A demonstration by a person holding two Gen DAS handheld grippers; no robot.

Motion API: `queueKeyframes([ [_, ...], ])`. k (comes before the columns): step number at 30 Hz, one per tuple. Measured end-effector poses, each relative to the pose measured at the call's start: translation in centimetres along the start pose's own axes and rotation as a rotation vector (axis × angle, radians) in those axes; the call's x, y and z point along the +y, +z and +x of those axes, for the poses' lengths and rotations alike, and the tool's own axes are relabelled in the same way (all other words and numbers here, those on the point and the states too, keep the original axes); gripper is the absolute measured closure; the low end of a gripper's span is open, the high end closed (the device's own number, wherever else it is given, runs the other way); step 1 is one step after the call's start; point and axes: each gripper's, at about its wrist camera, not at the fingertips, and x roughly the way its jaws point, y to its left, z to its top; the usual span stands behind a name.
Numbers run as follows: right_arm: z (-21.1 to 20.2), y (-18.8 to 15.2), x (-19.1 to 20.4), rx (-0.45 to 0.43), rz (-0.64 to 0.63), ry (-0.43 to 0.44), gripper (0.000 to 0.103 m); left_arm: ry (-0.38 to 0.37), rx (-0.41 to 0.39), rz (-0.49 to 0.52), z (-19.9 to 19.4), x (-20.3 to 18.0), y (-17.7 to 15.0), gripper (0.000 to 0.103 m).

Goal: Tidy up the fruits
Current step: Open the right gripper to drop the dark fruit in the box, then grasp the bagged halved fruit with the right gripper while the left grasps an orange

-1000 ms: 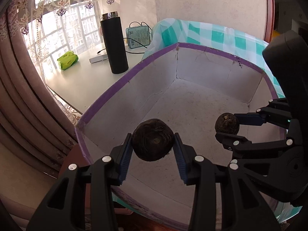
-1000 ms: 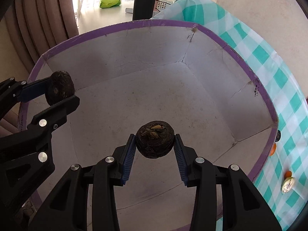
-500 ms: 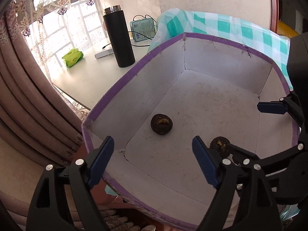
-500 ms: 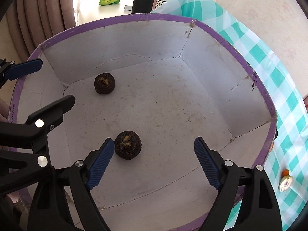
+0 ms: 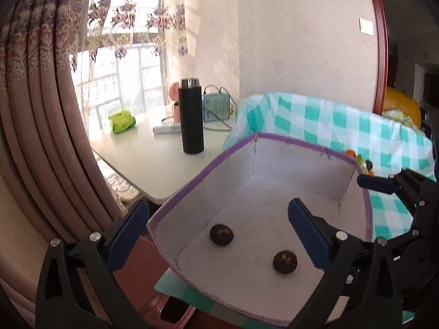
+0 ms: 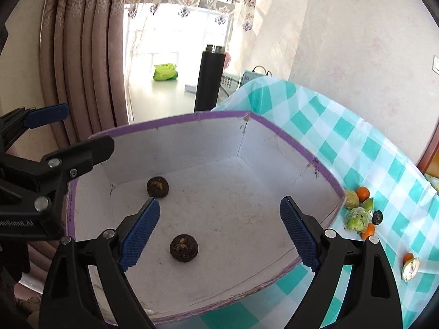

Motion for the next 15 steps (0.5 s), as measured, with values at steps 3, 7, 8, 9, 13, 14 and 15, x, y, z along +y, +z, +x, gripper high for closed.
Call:
queueKeyframes([
  [3, -5.2, -0.8, -3.5, -0.241, 0.084, -0.042, 0.017, -0.054, -0.166, 0.032, -3.5, -2.8, 1.7, 0.002],
  [7, -8.0, -3.6, -8.7, -0.279, 0.173, -0.160, 0.017, -0.152, -0.232, 0.194, -4.9, -10.1, 1.9, 0.002],
  [8, -7.9, -4.6, -10.1, -0.234, 0.197, -0.198, 0.017, -0.184, -0.226, 0.228, -4.7, -12.2, 1.6, 0.002],
  [9, -7.7, -5.8, -11.7, -0.185, 0.225, -0.245, 0.017, -0.224, -0.215, 0.258, -4.3, -14.4, 1.2, 0.002],
  [13, -6.9, -11.9, -18.8, -0.001, 0.444, -0.427, 0.017, -0.399, -0.117, 0.331, -1.5, -22.5, -1.2, 0.002],
  [14, -7.0, -13.4, -20.7, 0.023, 0.509, -0.445, 0.017, -0.433, -0.077, 0.336, -0.2, -24.5, -1.9, 0.001],
  [15, -7.0, -15.2, -22.7, 0.040, 0.575, -0.463, 0.016, -0.462, -0.037, 0.333, 1.1, -26.1, -2.3, 0.001],
])
